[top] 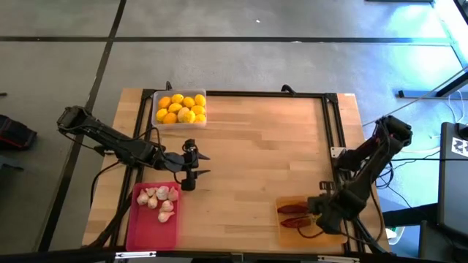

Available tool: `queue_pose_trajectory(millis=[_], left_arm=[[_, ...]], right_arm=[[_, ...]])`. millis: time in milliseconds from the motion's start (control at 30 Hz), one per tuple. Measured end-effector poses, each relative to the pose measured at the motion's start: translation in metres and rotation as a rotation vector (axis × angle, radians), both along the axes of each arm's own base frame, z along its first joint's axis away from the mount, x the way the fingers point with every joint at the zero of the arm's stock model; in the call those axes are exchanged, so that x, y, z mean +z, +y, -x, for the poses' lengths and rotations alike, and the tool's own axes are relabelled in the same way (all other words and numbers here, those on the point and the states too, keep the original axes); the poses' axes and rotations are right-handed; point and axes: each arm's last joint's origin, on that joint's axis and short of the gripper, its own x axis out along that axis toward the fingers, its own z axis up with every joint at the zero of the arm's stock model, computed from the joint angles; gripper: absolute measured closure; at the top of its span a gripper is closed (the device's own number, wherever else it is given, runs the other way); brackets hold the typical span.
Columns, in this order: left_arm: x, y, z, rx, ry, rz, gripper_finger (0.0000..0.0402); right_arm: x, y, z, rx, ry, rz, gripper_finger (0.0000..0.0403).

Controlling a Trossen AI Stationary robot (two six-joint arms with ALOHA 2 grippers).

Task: Sort produce into baskets
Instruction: Put the red chili pepper into the orange bin, then return to Home Position

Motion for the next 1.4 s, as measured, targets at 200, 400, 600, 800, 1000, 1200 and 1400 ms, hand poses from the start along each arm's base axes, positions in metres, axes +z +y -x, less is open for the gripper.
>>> queue_pose_trajectory(millis=[200,400,600,800,1000,1200,1400], left_arm=[[0.001,0.000,0.000,0.012,-0.010,0.018,0.0194],[0.003,0.000,-0.002,0.015,-0.045,0.033,0.0194],[0.004,0.000,-0.003,0.012,-0.051,0.031,0.0194],[0.007,0.000,-0.002,0.005,-0.061,0.023,0.0194],[0.029,0.004,0.011,-0.025,-0.153,0.007,0.0194],[0.049,0.013,0.028,-0.138,-0.218,0.023,0.0194],[0.055,0.028,0.043,-0.163,-0.201,-0.020,0.0220]], right_arm=[[-0.008,0.010,0.002,-0.001,-0.002,0.026,0.0283],[-0.014,0.007,0.004,-0.126,0.072,0.086,0.0241],[-0.014,0.010,0.002,-0.142,0.053,0.062,0.0156],[-0.007,0.009,0.003,-0.246,0.068,0.076,0.0138],[0.025,0.007,-0.011,-0.293,-0.160,0.099,0.0177],[0.032,-0.017,-0.036,-0.304,-0.283,0.170,0.0230],[0.033,-0.051,-0.070,-0.263,-0.334,0.217,0.0277]])
